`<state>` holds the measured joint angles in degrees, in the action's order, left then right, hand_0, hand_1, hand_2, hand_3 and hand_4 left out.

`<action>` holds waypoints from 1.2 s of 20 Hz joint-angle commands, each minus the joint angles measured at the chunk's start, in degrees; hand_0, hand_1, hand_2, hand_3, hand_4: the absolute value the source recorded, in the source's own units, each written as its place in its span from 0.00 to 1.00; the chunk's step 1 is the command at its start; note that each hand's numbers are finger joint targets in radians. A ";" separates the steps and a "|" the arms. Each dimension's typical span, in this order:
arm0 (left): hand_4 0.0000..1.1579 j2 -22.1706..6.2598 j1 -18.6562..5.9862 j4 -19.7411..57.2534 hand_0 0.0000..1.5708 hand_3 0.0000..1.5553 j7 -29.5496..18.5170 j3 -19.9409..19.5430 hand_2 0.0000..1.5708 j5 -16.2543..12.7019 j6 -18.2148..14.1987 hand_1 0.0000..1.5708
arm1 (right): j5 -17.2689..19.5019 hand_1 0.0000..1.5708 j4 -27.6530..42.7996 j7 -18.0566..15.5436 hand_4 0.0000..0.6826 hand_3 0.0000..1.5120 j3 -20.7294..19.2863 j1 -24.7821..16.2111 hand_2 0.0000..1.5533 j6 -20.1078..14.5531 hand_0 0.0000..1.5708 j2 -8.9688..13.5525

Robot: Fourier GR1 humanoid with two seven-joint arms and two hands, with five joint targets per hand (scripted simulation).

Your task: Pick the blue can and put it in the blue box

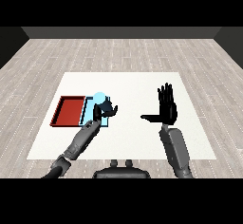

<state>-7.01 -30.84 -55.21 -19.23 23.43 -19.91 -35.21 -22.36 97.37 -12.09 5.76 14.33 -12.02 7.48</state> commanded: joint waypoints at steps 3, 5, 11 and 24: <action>0.98 -3.48 -5.74 5.29 1.00 0.95 6.10 -4.99 1.00 1.92 1.74 1.00 | -2.87 0.00 0.16 -0.13 0.00 0.00 -5.67 -2.29 0.00 3.32 0.00 2.55; 0.98 -3.10 -9.10 13.08 1.00 0.95 3.84 -7.63 1.00 2.34 2.34 1.00 | -1.74 0.00 -0.74 -2.78 0.00 0.00 -4.90 -4.85 0.00 4.48 0.00 2.08; 0.95 -5.88 -15.85 31.13 1.00 0.96 4.69 -10.99 1.00 3.29 5.56 1.00 | -2.90 0.00 -4.43 -1.57 0.00 0.00 -7.77 -1.45 0.00 3.16 0.00 1.99; 0.80 -2.64 -16.08 53.04 0.61 0.52 14.03 -10.09 0.55 6.97 7.11 0.61 | -2.24 0.00 -12.20 -5.85 0.00 0.00 -7.99 -0.29 0.00 5.72 0.00 0.32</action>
<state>-9.93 -47.39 -6.77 -7.48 12.63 -14.26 -30.59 -25.24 86.42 -16.05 -2.90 14.58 -6.64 9.19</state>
